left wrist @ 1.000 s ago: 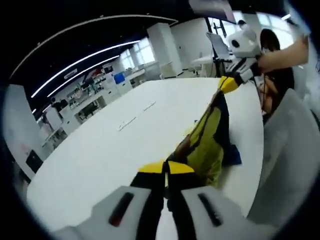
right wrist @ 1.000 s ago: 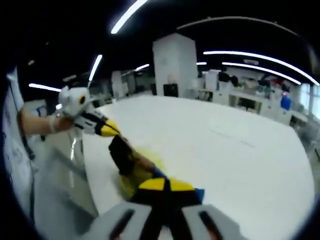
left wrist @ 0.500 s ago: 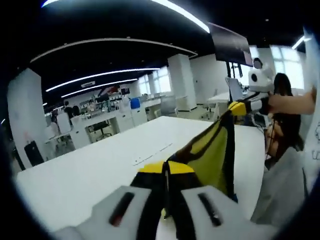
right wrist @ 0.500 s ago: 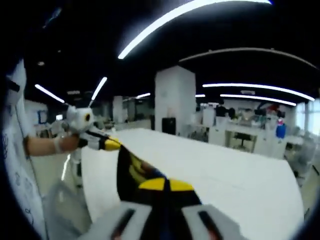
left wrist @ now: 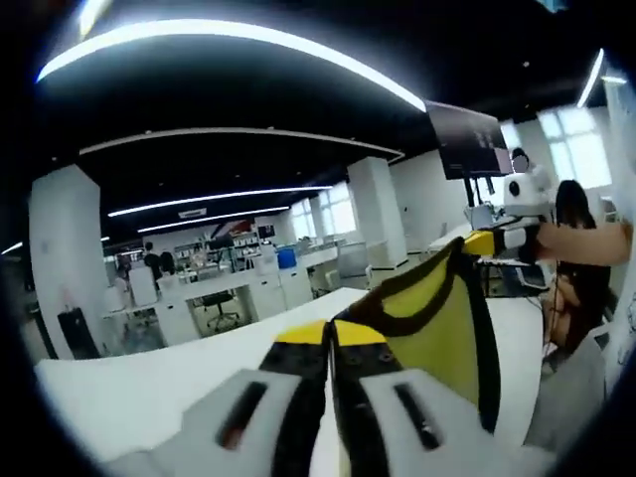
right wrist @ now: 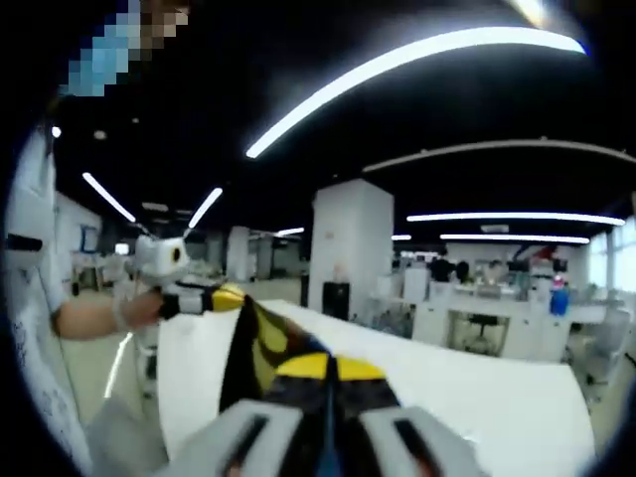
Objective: Fold the garment on the visible template until the final outline fits inside the template.
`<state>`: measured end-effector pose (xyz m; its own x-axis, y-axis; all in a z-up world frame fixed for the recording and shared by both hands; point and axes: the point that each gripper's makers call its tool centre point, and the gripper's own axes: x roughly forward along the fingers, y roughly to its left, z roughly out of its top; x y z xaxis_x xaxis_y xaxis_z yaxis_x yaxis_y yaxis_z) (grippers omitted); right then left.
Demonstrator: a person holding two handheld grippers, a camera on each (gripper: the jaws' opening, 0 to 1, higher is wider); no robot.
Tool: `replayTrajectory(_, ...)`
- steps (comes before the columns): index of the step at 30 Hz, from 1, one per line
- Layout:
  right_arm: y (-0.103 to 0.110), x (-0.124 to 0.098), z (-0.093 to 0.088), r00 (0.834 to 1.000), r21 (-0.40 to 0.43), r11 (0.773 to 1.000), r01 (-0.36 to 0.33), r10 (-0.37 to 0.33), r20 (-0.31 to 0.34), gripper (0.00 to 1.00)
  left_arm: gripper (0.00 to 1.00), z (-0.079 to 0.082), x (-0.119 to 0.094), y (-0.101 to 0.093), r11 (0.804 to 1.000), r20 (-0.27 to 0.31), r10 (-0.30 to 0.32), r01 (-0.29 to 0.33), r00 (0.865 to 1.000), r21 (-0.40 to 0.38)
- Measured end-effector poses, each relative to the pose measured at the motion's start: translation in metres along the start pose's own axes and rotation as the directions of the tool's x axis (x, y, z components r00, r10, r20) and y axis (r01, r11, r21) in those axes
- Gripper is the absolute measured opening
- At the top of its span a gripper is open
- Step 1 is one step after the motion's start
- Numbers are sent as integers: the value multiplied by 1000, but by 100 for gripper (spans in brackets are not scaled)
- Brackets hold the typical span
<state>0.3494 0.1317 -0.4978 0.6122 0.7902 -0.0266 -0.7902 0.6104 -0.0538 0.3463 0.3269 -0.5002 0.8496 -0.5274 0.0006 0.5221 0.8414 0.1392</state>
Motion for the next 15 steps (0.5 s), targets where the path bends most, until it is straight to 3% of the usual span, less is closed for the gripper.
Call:
replayTrajectory(3,-15,13,-27,998,58,998,5,-1,-57,0,0,-27,16,14,999,-30,12,-14,999,-48)
replayTrajectory(4,-20,18,-39,996,69,998,7,0,-95,0,0,-42,23,15,993,-59,3,-10,998,-118)
replayTrajectory(6,-27,28,-57,992,86,996,3,8,-126,0,0,-58,35,20,995,-78,4,-11,997,-97)
replayTrajectory(8,-37,38,-73,988,92,996,11,3,-157,0,0,-83,46,31,991,-139,-6,-13,990,-130)
replayTrajectory(15,-80,72,-128,965,142,988,58,-19,-261,0,0,-135,94,46,986,-233,-35,-3,972,-165)
